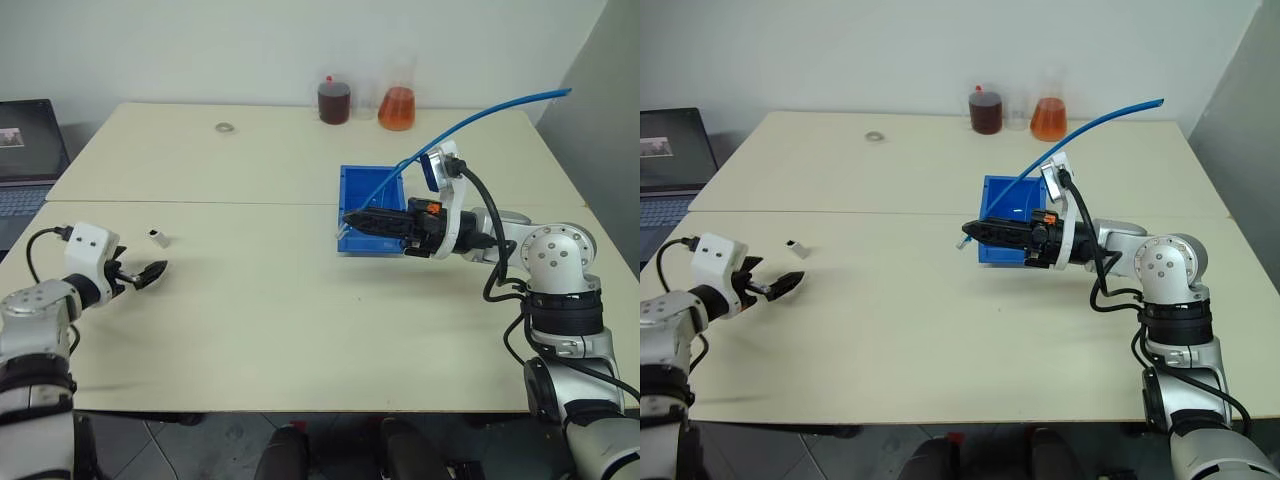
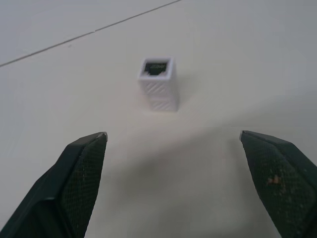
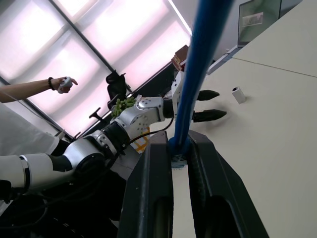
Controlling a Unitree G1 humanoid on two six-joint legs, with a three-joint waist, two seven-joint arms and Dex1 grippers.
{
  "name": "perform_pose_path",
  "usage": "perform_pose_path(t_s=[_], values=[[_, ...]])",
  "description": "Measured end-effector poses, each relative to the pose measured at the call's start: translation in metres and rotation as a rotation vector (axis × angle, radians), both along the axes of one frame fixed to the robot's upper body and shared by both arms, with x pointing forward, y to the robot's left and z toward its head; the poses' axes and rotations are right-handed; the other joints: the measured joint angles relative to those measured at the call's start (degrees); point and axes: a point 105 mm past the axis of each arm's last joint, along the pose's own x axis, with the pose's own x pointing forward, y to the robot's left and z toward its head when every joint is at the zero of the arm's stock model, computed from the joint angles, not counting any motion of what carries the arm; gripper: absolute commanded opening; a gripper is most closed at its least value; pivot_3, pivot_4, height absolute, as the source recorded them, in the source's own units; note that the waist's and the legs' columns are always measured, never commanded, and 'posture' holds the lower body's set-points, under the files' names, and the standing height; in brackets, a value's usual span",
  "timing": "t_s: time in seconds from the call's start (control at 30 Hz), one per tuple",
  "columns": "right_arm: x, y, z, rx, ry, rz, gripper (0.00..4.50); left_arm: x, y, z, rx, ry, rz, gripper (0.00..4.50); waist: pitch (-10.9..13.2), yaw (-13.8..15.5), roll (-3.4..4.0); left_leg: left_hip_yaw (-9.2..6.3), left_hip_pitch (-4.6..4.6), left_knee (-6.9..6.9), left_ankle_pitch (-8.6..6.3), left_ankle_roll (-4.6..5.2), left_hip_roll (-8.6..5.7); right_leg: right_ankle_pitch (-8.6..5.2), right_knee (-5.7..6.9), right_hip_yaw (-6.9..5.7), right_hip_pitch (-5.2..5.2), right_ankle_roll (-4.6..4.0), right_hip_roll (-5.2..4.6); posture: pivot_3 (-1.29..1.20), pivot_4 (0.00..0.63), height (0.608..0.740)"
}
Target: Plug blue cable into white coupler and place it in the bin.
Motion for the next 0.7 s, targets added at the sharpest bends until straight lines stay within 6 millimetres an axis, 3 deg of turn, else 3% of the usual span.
perform_pose_path(t_s=[0.2,0.33,0.7], values=[[0.001,-0.003,0.002,-0.004,-0.012,-0.032,0.14,0.011,0.005,-0.001,0.078,0.051,0.029,4.5,0.0,-0.87,0.0,-0.06,0.01,0.02,0.0,0.01,0.02,0.0,0.14,-0.03,-0.02,0.0,0.0,0.0,0.15,0.74],[-0.001,-0.007,0.002,-0.009,-0.018,-0.054,0.14,0.008,0.014,0.0,0.11,0.071,0.059,4.5,0.0,-1.32,0.0,-0.05,0.05,0.04,0.0,0.01,0.02,-0.01,0.28,0.0,-0.03,0.0,0.01,0.0,0.15,0.74],[-0.004,-0.009,0.002,-0.003,-0.013,-0.067,0.14,0.011,0.013,-0.002,0.077,0.065,0.078,4.5,0.0,-1.23,0.0,-0.06,0.07,0.1,0.0,0.01,0.01,-0.02,0.4,-0.01,-0.05,-0.03,0.03,0.0,0.15,0.74]])
